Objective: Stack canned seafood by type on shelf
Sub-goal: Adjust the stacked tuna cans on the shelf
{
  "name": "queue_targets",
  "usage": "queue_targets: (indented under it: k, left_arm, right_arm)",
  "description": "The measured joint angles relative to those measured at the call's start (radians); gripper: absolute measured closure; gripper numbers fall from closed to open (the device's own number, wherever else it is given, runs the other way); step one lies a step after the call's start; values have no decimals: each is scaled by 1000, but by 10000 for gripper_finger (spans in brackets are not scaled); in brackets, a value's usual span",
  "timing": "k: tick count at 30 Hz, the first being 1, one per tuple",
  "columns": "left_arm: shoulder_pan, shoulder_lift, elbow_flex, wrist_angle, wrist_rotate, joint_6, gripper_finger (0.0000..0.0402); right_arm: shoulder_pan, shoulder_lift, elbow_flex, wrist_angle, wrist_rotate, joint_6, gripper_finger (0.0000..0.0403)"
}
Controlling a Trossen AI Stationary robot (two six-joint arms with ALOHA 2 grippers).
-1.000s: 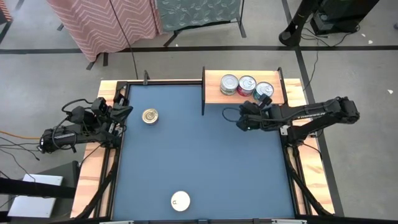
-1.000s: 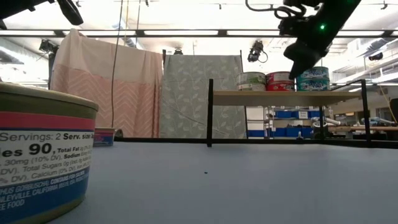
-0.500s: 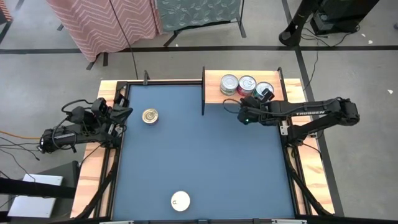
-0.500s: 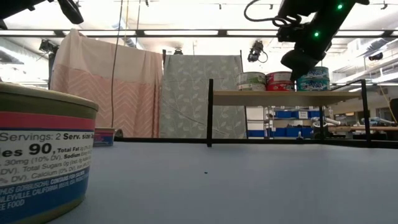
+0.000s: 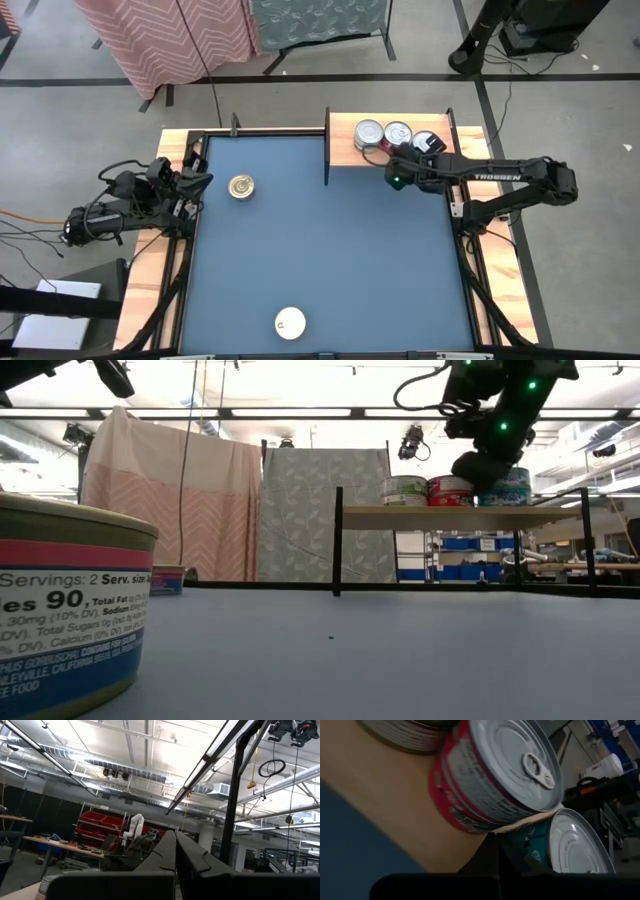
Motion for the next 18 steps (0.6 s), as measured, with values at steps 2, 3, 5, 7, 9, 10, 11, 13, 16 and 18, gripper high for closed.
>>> queue_targets:
  k: [2, 3, 5, 7, 9, 10, 11, 13, 16, 18]
  left_arm:
    - [0, 0, 0, 2, 0, 0, 398]
    - [0, 0, 0, 4, 0, -1, 398]
    - [0, 0, 0, 13, 0, -2, 398]
    - [0, 0, 0, 25, 0, -3, 398]
    - [0, -1, 0, 29, 0, -3, 398]
    - [0, -1, 0, 28, 0, -3, 398]
    - [0, -1, 0, 28, 0, -3, 398]
    - [0, -1, 0, 29, 0, -3, 398]
    - [0, -1, 0, 29, 0, -10, 398]
    - [0, -1, 0, 29, 1, -20, 398]
  right_arm:
    - [-12, 0, 0, -3, 2, 0, 401]
    - [-17, 0, 0, -8, 8, 3, 401]
    - [-26, 0, 0, -27, 24, 17, 401]
    - [-33, 0, 0, -45, 39, 38, 401]
    - [-40, 0, 0, -63, 48, 56, 401]
    - [-43, 0, 0, -67, 52, 61, 401]
    - [-44, 0, 0, -70, 58, 61, 401]
    - [-48, 0, 0, -72, 71, 62, 401]
    - [-61, 0, 0, -74, 72, 64, 401]
    - [-73, 0, 0, -84, 74, 64, 401]
